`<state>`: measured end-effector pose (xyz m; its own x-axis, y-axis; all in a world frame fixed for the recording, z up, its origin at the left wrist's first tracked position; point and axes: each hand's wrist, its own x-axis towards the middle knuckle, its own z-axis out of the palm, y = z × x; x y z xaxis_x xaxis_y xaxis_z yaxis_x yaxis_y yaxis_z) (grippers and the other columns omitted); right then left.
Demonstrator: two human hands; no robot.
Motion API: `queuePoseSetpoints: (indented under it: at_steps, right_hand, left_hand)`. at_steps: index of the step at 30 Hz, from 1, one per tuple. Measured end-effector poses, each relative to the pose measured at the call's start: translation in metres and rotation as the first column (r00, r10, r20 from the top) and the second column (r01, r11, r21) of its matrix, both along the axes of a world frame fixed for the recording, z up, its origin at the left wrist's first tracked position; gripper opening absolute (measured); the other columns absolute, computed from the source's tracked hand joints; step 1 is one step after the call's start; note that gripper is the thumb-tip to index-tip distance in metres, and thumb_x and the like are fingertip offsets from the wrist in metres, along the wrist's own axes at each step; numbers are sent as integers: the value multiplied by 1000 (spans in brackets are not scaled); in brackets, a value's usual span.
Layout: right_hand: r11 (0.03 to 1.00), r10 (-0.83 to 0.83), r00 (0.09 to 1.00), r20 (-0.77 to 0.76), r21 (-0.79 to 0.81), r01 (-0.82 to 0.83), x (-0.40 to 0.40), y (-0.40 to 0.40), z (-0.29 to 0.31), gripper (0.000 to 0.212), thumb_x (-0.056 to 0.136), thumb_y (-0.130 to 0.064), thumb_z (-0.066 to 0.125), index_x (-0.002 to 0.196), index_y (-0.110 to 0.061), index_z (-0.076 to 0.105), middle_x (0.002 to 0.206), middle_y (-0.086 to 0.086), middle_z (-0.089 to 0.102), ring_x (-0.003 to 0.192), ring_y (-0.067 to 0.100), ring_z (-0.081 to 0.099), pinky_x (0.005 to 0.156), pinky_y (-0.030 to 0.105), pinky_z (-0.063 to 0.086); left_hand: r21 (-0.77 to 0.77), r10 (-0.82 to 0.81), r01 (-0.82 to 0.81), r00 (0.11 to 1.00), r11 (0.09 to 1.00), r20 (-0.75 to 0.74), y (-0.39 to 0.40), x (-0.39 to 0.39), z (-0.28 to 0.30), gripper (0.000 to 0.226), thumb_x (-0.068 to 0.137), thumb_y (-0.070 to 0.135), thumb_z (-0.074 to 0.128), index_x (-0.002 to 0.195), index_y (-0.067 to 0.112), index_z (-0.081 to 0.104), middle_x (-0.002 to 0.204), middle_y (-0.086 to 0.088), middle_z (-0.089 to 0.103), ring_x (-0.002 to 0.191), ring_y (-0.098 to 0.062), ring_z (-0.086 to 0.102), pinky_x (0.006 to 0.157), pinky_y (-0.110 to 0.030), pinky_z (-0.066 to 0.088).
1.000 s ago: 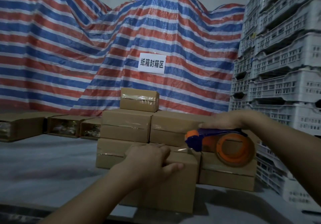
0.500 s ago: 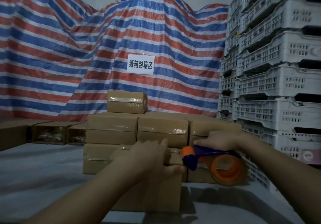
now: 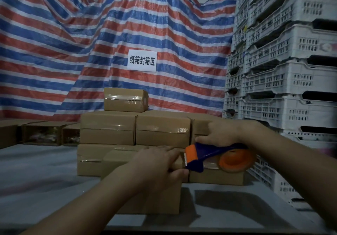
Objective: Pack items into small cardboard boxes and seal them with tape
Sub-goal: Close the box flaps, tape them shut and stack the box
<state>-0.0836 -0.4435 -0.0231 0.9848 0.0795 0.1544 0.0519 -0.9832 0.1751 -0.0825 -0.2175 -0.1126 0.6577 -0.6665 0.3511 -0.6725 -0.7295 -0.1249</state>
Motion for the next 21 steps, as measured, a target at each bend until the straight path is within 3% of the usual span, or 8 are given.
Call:
queuePoseSetpoints:
  at_steps: [3, 5, 7, 9, 14, 18, 21]
  right_hand:
    - [943, 37, 994, 100, -333, -2, -12, 34, 18, 43, 93, -70, 41, 76, -31, 45, 80, -6, 57, 69, 11, 54, 55, 28, 33]
    - [771, 56, 993, 100, -636, 20, -14, 48, 8, 36, 95, -57, 48, 73, -28, 46, 77, -5, 55, 66, 14, 51, 51, 29, 32]
    - [654, 14, 999, 29, -757, 13, -11, 49, -15, 34, 99, -43, 50, 72, -23, 45, 75, -3, 50, 63, 15, 45, 51, 29, 34]
    - [728, -19, 998, 61, -683, 55, -14, 35, -36, 41, 102, -45, 45, 69, -22, 46, 71, -3, 47, 59, 14, 41, 55, 30, 36]
    - [897, 46, 933, 358, -425, 119, -18, -11, -83, 61, 100, -67, 26, 62, -24, 48, 58, -9, 48, 50, 6, 43, 50, 24, 33]
    - [959, -34, 877, 479, -230, 163, -27, -24, -120, 70, 95, -74, 17, 61, -26, 55, 56, -8, 53, 49, 1, 48, 43, 20, 27]
    - [978, -86, 874, 478, -128, 166, -31, -26, -140, 64, 94, -76, 16, 72, -29, 54, 63, -9, 56, 57, 2, 55, 48, 20, 39]
  left_hand:
    - [-4, -6, 6, 1000, 1000, -13, 0, -2, 2, 66, 94, 68, 33, 150, 34, 28, 152, 5, 40, 135, -15, 42, 103, -36, 38]
    - [3, 5, -4, 1000, 1000, -18, 1, -4, 4, 64, 94, 67, 35, 146, 29, 37, 147, 2, 45, 130, -17, 46, 103, -38, 42]
    - [-2, 19, -19, 1000, 1000, -25, 2, -7, 3, 65, 94, 67, 35, 143, 25, 41, 146, 0, 47, 129, -19, 47, 104, -42, 43]
    - [5, 14, -14, 1000, 1000, -10, 2, -8, 3, 65, 94, 66, 36, 143, 23, 41, 146, -1, 46, 130, -21, 46, 103, -44, 44]
    - [-22, 8, -8, 1000, 1000, -5, 0, -5, 2, 64, 94, 66, 38, 142, 24, 41, 143, -1, 49, 127, -21, 48, 100, -45, 45]
    - [-20, 3, -3, 1000, 1000, 0, 0, -4, 1, 67, 93, 67, 37, 146, 26, 38, 148, 0, 44, 131, -21, 45, 103, -45, 44]
    - [-4, -1, 1, 1000, 1000, 2, 0, -6, 1, 69, 94, 68, 35, 149, 27, 33, 154, 0, 38, 136, -21, 41, 107, -45, 40]
